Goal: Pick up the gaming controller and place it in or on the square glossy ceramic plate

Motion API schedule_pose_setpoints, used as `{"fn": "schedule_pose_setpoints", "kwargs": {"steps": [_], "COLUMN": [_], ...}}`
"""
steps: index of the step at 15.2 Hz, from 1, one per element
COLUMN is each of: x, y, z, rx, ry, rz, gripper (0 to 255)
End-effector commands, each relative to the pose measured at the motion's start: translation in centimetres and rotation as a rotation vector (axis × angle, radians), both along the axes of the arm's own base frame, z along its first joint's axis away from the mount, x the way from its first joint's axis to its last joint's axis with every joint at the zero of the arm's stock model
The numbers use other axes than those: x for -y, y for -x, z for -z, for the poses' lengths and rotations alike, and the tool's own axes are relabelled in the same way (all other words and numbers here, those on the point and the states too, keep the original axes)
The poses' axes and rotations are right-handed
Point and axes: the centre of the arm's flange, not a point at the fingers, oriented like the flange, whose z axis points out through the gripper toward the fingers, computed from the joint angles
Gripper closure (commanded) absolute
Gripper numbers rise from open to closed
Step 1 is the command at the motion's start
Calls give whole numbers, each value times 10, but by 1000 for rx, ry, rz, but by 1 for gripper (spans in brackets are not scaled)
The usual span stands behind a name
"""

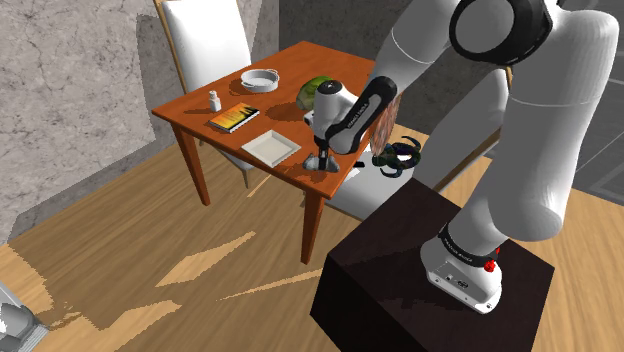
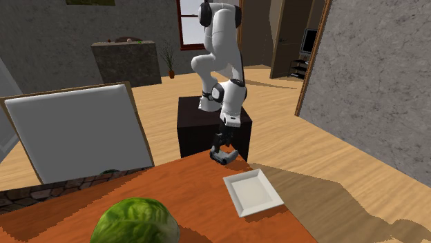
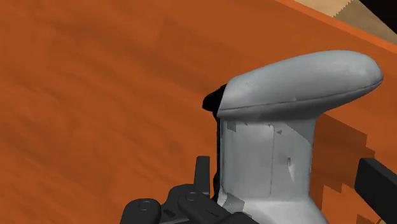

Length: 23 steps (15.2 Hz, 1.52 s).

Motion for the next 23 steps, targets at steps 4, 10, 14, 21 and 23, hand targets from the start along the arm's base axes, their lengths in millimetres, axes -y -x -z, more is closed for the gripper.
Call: {"fn": "schedule_pose_setpoints", "kwargs": {"steps": [4, 10, 14, 21, 23], "x": [5, 8, 8, 8, 8], "y": [-4, -5, -5, -5, -5], "z": [24, 37, 37, 37, 37], "rx": [8, 8, 8, 8, 8], "ry": [18, 18, 18, 18, 18], "rz": [-11, -11, -11, -11, -11], "gripper": [0, 0, 0, 255, 255]}}
